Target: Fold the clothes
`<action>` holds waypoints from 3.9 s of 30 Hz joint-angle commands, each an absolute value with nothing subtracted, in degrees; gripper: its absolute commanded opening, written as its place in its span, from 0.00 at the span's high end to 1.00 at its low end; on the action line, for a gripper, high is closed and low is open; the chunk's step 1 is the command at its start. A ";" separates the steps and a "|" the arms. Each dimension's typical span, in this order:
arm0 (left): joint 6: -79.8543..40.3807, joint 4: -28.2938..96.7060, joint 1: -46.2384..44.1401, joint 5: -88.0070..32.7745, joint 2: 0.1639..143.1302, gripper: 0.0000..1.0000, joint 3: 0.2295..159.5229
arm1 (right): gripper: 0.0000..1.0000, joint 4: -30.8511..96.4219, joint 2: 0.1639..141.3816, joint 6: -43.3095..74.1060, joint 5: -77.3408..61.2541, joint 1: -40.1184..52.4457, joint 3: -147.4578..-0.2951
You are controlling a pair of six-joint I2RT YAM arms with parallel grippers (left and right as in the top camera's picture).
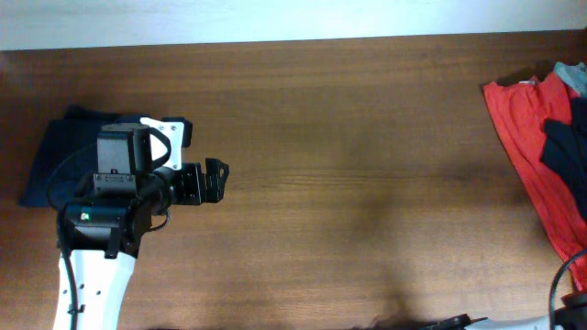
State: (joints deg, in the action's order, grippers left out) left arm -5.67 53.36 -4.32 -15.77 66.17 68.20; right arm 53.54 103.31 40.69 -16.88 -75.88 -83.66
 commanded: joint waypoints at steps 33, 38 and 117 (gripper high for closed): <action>-6.87 52.53 -4.12 -15.44 68.66 0.01 69.32 | 0.58 45.93 114.30 31.31 -12.32 -70.50 -84.47; -6.85 52.53 -4.12 -15.64 69.67 0.01 69.32 | 0.85 45.84 112.25 31.27 -20.40 -70.61 -85.82; 0.97 78.15 -8.75 -14.44 102.48 0.09 112.75 | 0.31 59.57 99.02 14.83 -7.38 7.62 -86.85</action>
State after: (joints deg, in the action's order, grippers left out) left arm -1.04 77.87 -7.27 -12.56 100.82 112.36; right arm 60.38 94.24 15.70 -5.58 6.15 -87.00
